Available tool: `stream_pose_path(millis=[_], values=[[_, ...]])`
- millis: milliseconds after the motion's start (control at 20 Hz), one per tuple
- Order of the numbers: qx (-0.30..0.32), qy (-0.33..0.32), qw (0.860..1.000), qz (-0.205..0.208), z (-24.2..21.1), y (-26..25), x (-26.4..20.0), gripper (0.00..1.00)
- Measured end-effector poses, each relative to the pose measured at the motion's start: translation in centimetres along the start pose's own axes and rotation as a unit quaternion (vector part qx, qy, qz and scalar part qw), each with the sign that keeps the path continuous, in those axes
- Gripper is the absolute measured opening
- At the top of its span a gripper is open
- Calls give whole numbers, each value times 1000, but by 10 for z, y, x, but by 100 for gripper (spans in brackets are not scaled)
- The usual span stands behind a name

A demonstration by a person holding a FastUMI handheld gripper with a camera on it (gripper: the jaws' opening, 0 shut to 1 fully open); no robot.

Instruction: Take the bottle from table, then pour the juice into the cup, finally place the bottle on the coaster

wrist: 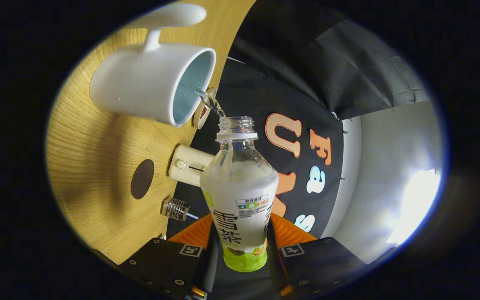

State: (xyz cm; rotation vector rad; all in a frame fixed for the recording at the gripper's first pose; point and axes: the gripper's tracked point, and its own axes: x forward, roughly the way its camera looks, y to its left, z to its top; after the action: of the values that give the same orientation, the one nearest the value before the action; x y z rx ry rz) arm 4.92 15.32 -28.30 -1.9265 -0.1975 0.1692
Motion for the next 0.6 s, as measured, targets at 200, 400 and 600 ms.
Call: stream_pose_path(millis=[200,400,600], values=[[-14,-8,1000,-4,4,-6,1,53],[-31,-17,999,0,9,-3,0,53],[-46,-25,999,0,9,-5,-2,53]])
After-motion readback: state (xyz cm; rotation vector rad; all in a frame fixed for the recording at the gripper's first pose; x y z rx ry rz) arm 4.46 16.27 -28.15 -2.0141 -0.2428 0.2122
